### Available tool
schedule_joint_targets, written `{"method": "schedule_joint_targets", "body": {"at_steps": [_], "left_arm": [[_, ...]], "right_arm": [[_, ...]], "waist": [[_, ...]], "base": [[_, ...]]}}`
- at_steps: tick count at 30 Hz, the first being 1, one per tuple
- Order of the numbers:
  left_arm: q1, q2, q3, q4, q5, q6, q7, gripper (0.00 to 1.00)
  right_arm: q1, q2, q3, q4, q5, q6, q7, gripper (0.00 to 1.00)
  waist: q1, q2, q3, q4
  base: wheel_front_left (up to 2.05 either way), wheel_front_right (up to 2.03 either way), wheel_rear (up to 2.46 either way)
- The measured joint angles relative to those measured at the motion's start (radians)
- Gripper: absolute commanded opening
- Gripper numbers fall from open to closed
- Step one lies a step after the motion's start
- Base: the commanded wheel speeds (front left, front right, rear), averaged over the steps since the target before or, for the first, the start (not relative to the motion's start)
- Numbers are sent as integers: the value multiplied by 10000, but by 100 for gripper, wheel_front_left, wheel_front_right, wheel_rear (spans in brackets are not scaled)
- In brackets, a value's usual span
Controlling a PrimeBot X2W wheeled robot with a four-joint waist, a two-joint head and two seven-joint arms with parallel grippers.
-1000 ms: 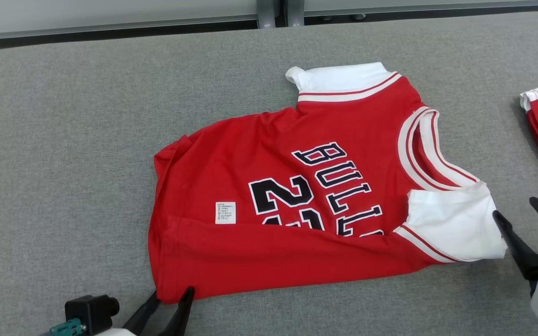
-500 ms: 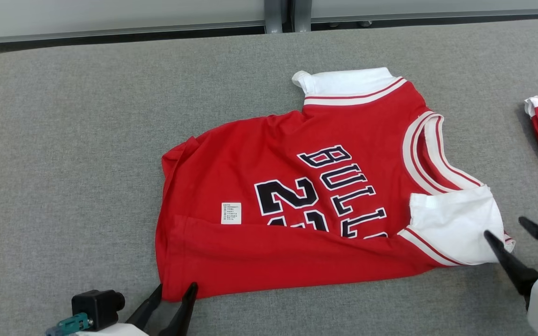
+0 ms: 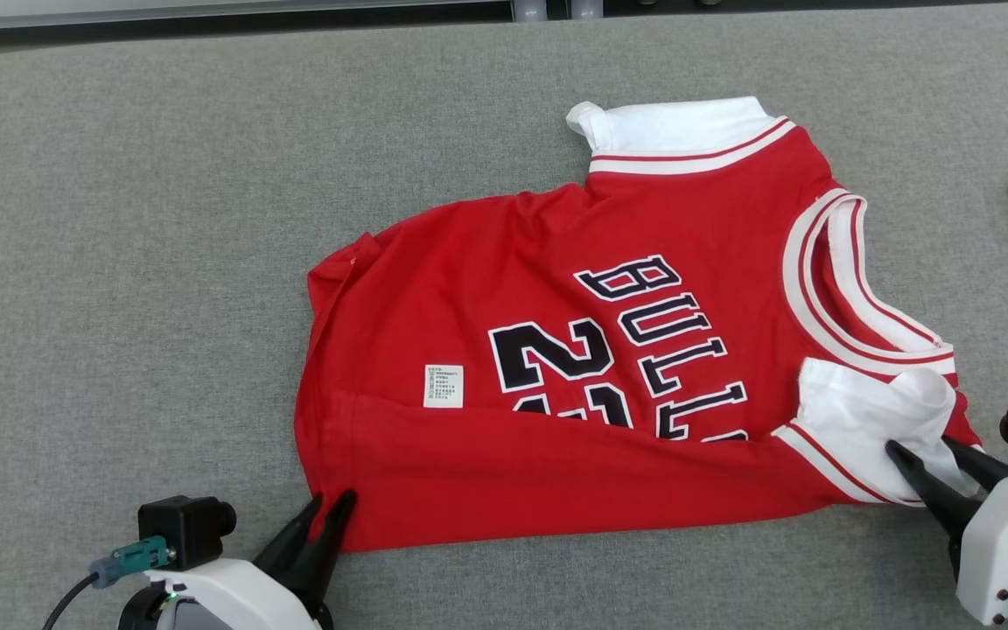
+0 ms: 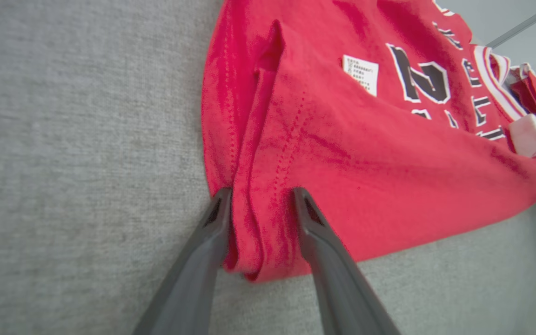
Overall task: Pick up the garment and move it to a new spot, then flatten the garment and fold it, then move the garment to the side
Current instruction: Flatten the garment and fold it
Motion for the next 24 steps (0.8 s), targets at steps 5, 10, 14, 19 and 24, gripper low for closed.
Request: {"method": "schedule_joint_targets", "body": {"at_steps": [5, 10, 14, 19, 24], "left_arm": [[-157, -157, -173, 410, -313, -328, 105, 0], [192, -38, -263, 387, -648, -548, 318, 0], [1009, 314, -190, -140, -993, -581, 627, 0], [2144, 959, -8, -1221, -1342, -514, 1104, 0], [2918, 1281, 153, -2080, -1745, -372, 1430, 0]], "right_arm": [[-65, -330, 247, 205, 851, 0, 224, 0], [244, -729, 0, 125, 1772, 0, 606, 0], [1044, -1047, -364, -255, 2458, 0, 1233, 0], [2385, -1455, -1197, -1037, 2999, 2, 2159, 0], [3324, -1452, -1979, -1931, 3266, 2, 2976, 0]], "waist": [[0, 0, -259, 36], [0, 0, -623, 56], [0, 0, -967, 82], [0, 0, -1299, 163], [0, 0, -1365, 241]], "base": [[0, 0, 0], [0, 0, 0], [0, 0, 0], [0, 0, 0], [0, 0, 0]]}}
